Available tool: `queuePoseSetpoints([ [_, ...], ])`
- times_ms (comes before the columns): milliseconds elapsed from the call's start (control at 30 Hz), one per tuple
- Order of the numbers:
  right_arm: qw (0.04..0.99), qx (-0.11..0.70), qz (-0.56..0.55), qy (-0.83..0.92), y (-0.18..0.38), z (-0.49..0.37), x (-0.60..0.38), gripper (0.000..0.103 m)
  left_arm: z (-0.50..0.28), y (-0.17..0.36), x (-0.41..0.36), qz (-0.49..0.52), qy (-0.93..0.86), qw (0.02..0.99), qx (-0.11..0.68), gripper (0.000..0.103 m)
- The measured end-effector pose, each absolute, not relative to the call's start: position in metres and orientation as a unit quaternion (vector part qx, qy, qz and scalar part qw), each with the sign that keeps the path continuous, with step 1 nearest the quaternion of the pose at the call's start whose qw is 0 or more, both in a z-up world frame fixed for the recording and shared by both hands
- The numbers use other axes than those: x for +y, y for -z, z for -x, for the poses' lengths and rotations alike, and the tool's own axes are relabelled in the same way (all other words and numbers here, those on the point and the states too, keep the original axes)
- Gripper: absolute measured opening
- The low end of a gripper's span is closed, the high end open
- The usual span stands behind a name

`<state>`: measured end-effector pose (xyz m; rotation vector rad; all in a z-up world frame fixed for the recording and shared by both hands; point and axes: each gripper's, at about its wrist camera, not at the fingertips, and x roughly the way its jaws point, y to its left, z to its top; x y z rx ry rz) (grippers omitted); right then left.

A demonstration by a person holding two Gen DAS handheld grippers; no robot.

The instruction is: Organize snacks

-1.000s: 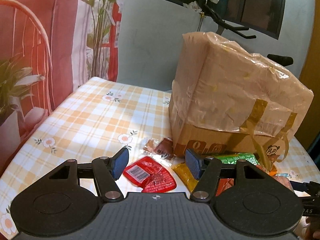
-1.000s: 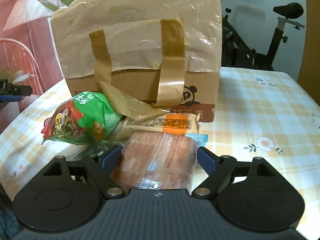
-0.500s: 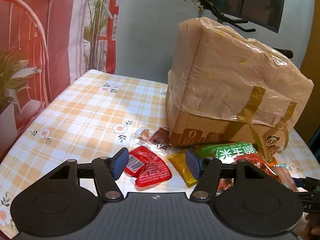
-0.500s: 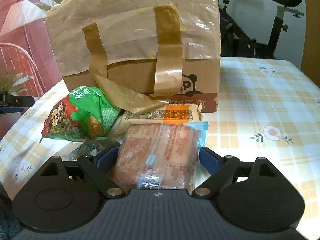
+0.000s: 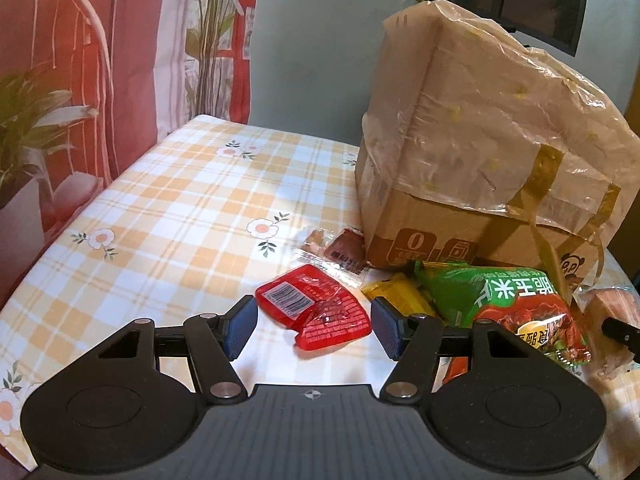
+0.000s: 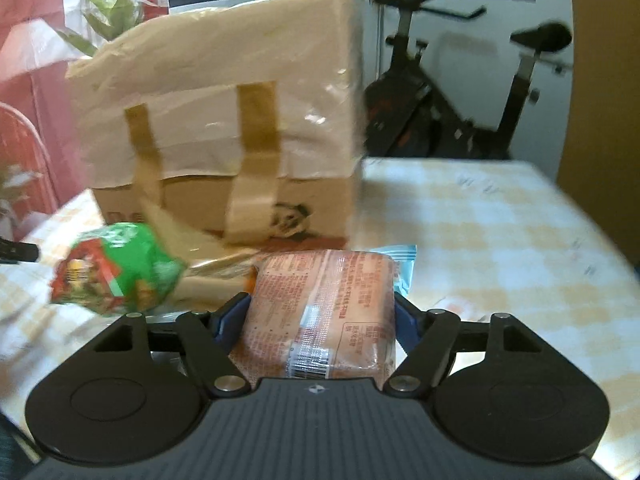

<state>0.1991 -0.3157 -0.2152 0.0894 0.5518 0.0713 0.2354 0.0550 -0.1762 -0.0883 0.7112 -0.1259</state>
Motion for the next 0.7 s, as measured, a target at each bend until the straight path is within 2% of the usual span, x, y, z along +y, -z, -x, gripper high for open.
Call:
queuePoseSetpoints([
  [333,0.957,0.280,-0.059,-0.043,0.226,-0.194,-0.319,0.074,-0.245,0.192,0.045,0.038,0.054,0.928,0.366,0.065],
  [700,0.965,0.248,-0.080,0.010,0.221,-0.176,-0.334,0.074,-0.273,0.208,0.027,0.038,-0.003,0.931,0.363,0.065],
])
